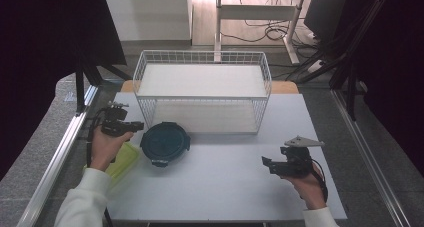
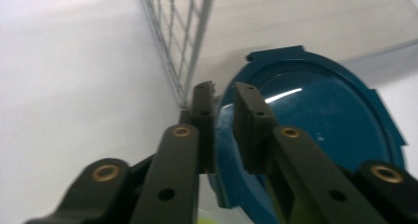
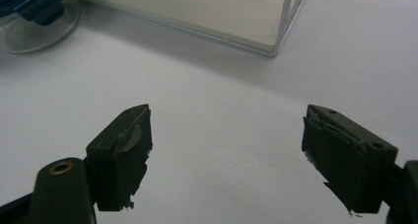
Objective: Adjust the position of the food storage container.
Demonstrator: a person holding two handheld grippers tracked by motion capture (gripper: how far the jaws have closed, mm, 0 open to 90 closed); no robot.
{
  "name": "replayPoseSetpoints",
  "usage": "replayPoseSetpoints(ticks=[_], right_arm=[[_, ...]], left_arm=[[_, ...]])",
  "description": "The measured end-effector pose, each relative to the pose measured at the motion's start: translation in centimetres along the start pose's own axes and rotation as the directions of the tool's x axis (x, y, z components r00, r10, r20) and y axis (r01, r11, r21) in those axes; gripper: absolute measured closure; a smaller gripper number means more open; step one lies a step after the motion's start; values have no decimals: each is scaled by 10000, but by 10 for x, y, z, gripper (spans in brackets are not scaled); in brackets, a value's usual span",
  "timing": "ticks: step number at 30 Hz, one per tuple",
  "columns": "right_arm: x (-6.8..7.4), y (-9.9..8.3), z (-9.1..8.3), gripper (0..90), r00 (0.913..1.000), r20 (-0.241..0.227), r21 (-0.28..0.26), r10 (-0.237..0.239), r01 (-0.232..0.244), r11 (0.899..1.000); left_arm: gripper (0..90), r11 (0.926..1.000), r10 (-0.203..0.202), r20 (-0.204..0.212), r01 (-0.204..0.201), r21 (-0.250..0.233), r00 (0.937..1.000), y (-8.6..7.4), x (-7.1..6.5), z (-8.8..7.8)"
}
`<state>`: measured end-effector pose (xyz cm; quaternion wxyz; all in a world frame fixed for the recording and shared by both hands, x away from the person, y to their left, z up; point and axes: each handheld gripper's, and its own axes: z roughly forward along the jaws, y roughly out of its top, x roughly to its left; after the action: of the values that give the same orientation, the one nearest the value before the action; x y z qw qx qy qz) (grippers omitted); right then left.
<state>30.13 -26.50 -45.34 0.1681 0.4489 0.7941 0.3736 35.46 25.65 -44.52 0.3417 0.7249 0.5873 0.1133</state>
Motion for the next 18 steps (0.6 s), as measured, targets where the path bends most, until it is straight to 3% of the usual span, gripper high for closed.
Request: replayPoseSetpoints(ticks=[8,18], right_arm=[[1,-2,3,194,10000,21,122,-37,36,9999],[0,-3,5,194,10000,50,199,-12,11,9998]], left_arm=[[896,9993,123,-695,-99,348,9975,2,6,20],[900,9962,13,-678,46,868,9977,-7,12,38]])
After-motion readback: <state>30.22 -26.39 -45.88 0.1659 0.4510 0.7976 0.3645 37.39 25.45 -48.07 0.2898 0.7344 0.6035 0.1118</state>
